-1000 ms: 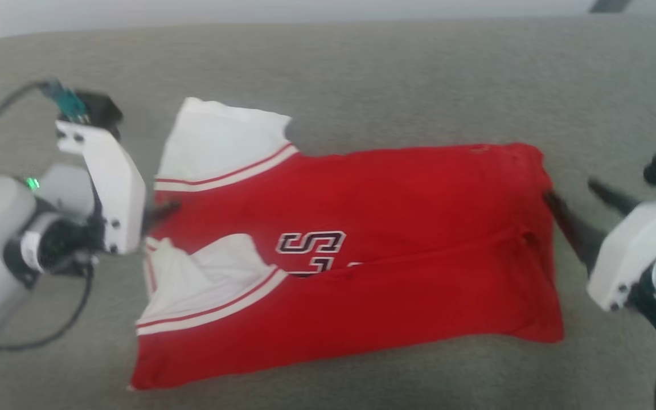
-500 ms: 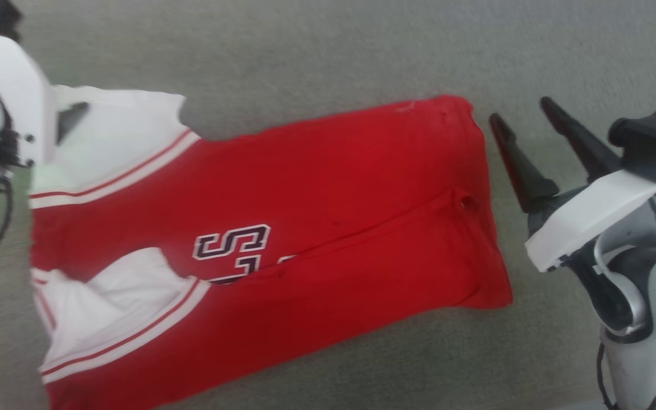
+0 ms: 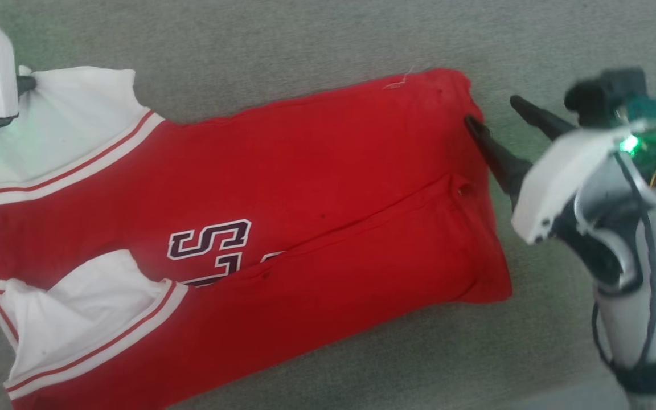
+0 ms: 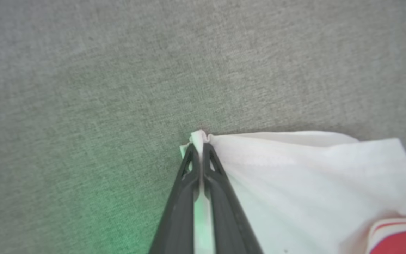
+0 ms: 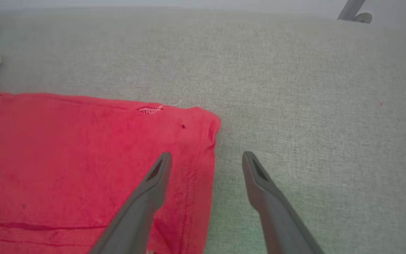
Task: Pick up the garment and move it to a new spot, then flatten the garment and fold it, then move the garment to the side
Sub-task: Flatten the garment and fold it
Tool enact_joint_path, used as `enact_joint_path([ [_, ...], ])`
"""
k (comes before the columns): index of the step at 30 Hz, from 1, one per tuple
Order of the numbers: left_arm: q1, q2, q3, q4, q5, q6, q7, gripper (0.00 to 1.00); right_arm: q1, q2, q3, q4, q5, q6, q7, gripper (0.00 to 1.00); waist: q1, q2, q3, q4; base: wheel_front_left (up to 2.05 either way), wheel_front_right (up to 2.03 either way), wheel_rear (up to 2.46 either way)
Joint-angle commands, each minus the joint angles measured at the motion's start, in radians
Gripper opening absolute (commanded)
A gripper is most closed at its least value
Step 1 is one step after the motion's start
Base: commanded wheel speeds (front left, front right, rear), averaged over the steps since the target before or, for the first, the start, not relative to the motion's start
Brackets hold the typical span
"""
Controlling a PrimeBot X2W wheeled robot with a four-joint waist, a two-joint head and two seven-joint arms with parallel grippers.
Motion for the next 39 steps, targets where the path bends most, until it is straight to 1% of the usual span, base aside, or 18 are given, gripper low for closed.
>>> enact_joint_path([
  [1, 0.085, -0.036, -0.053, 0.032, -0.014, -0.007, 0.046, 0.00, -0.047, -0.003, 0.012, 0.032, 0.022, 0.000, 0.048, 1.00, 0.0000, -0.0001, 0.006, 0.011, 0.00, 0.00, 0.00],
  [6, 0.059, -0.055, -0.053, 0.050, 0.003, -0.022, 0.028, 0.00, -0.177, -0.011, 0.037, 0.170, 0.055, 0.000, 0.204, 1.00, 0.0000, -0.0001, 0.014, 0.036, 0.00, 0.00, 0.00],
  [7, 0.053, -0.060, -0.050, 0.053, 0.004, -0.027, 0.020, 0.00, -0.199, -0.019, 0.046, 0.198, 0.054, 0.000, 0.228, 1.00, 0.0000, -0.0001, 0.016, 0.041, 0.00, 0.00, 0.00],
  [11, 0.034, -0.082, -0.048, 0.071, 0.012, -0.042, 0.000, 0.00, -0.279, -0.013, 0.074, 0.311, 0.077, 0.000, 0.311, 1.00, 0.0000, -0.0001, 0.021, 0.061, 0.00, 0.00, 0.00],
  [12, 0.031, -0.089, -0.049, 0.077, 0.013, -0.044, -0.004, 0.00, -0.290, -0.016, 0.086, 0.341, 0.085, 0.000, 0.333, 0.97, 0.0000, -0.0001, 0.021, 0.066, 0.00, 0.00, 0.00],
  [13, 0.026, -0.097, -0.049, 0.081, 0.016, -0.046, -0.009, 0.00, -0.299, -0.022, 0.104, 0.360, 0.088, 0.000, 0.350, 0.06, 0.0000, -0.0001, 0.022, 0.073, 0.00, 0.00, 0.00],
  [14, 0.019, -0.104, -0.048, 0.084, 0.016, -0.049, -0.019, 0.00, -0.307, -0.026, 0.117, 0.375, 0.095, 0.000, 0.360, 0.00, 0.0000, -0.0001, 0.021, 0.079, 0.00, 0.00, 0.00],
  [17, 0.004, -0.121, -0.046, 0.096, 0.017, -0.059, -0.034, 0.00, -0.330, -0.044, 0.134, 0.387, 0.104, 0.000, 0.346, 0.00, 0.0000, -0.0001, 0.010, 0.098, 0.00, 0.00, 0.00],
  [20, -0.012, -0.134, -0.046, 0.100, 0.017, -0.073, -0.037, 0.00, -0.339, -0.073, 0.143, 0.379, 0.100, 0.000, 0.319, 0.00, 0.0000, -0.0001, -0.014, 0.118, 0.00, 0.00, 0.00],
  [22, -0.019, -0.140, -0.045, 0.100, 0.020, -0.076, -0.043, 0.00, -0.336, -0.081, 0.144, 0.374, 0.100, 0.000, 0.313, 0.00, 0.0000, -0.0001, -0.024, 0.125, 0.00, 0.00, 0.00],
  [26, -0.036, -0.155, -0.052, 0.087, 0.024, -0.083, -0.030, 0.00, -0.311, -0.123, 0.150, 0.338, 0.097, 0.000, 0.293, 0.00, 0.0000, -0.0001, -0.073, 0.157, 0.00, 0.00, 0.00],
  [29, -0.040, -0.163, -0.058, 0.058, 0.024, -0.089, -0.019, 0.00, -0.280, -0.156, 0.145, 0.293, 0.104, 0.000, 0.298, 0.00, 0.0000, -0.0001, -0.113, 0.181, 0.00, 0.00, 0.00],
  [34, -0.017, -0.159, -0.064, -0.034, 0.011, -0.088, -0.002, 0.00, -0.199, -0.210, 0.108, 0.192, 0.121, 0.000, 0.327, 0.00, 0.0000, -0.0001, -0.177, 0.227, 0.00, 0.00, 0.00],
  [37, 0.014, -0.142, -0.063, -0.119, -0.007, -0.070, 0.013, 0.00, -0.132, -0.230, 0.072, 0.130, 0.131, 0.000, 0.352, 0.00, 0.0000, -0.0001, -0.213, 0.252, 0.00, 0.00, 0.00],
  [39, 0.039, -0.124, -0.063, -0.191, -0.023, -0.048, 0.027, 0.00, -0.078, -0.239, 0.044, 0.087, 0.132, 0.000, 0.373, 0.00, 0.0000, -0.0001, -0.235, 0.268, 0.00, 0.00, 0.00],
])
